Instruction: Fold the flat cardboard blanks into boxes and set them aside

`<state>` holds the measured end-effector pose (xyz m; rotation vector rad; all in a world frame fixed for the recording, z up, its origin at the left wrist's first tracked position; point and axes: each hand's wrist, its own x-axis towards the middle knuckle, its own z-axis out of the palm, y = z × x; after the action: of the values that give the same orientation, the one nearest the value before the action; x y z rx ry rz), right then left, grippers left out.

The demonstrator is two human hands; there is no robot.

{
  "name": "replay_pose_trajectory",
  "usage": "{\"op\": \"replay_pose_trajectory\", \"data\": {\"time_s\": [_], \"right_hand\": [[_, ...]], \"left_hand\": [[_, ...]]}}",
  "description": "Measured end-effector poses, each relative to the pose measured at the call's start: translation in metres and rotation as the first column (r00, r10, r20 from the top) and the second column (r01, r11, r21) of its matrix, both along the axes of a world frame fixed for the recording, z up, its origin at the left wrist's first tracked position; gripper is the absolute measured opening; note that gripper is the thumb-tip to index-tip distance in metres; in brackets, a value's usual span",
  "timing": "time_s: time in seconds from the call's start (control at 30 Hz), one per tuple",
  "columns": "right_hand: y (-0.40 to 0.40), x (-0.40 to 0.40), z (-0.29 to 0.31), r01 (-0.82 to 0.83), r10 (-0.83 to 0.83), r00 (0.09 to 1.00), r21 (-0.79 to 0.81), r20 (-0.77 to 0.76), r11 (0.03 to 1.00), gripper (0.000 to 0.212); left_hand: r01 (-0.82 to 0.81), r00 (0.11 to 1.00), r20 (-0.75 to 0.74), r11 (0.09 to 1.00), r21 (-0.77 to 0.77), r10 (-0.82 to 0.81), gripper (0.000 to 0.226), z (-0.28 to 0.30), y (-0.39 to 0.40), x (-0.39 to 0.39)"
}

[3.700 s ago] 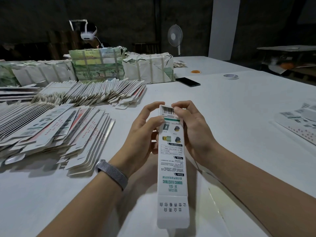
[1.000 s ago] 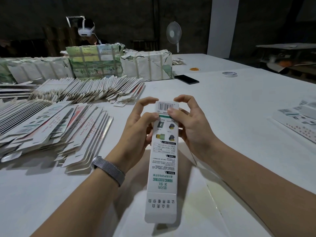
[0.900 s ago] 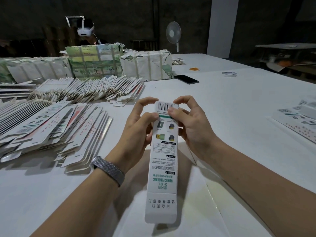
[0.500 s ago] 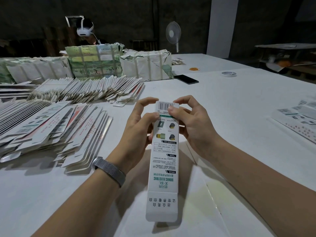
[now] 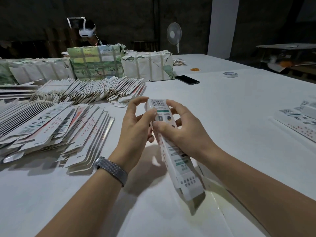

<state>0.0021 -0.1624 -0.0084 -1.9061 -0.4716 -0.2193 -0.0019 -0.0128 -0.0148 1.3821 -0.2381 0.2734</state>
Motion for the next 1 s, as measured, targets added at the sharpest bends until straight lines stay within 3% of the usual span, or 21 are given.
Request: {"op": "replay_pose_trajectory", "data": {"time_s": [0.07, 0.23, 0.37, 0.57, 0.8, 1.0], "right_hand": [[0.0, -0.001, 0.002, 0.01, -0.009, 1.0, -0.055, 0.007, 0.998, 0.079], [-0.004, -0.002, 0.004, 0.059, -0.056, 0.995, -0.036, 0.077, 0.998, 0.053], [-0.002, -0.003, 0.004, 0.112, -0.096, 0.985, -0.112, 0.141, 0.987, 0.073], [-0.01, -0.001, 0.011, 0.195, -0.118, 0.943, -0.225, 0.312, 0.955, 0.054], [-0.01, -0.006, 0.012, 0.196, -0.092, 0.949, -0.338, 0.301, 0.92, 0.076], [-0.008, -0.005, 0.018, 0.2, -0.099, 0.959, -0.388, 0.264, 0.9, 0.095]], "left_hand": [[-0.021, 1.0, -0.001, 1.0, 0.014, 0.021, 0.022, 0.001, 0.0, 0.0], [0.011, 1.0, -0.005, 1.0, 0.016, -0.011, 0.022, 0.001, -0.002, -0.001], [0.003, 1.0, 0.0, 1.0, -0.006, -0.003, 0.024, 0.003, -0.003, -0.002], [-0.026, 0.998, 0.053, 0.999, -0.027, 0.028, 0.027, 0.004, -0.008, 0.0], [0.027, 0.999, -0.038, 0.999, 0.02, -0.026, 0.038, 0.004, -0.004, 0.001], [0.079, 0.997, -0.004, 0.997, -0.014, -0.079, 0.034, 0.007, -0.011, -0.001]]}}
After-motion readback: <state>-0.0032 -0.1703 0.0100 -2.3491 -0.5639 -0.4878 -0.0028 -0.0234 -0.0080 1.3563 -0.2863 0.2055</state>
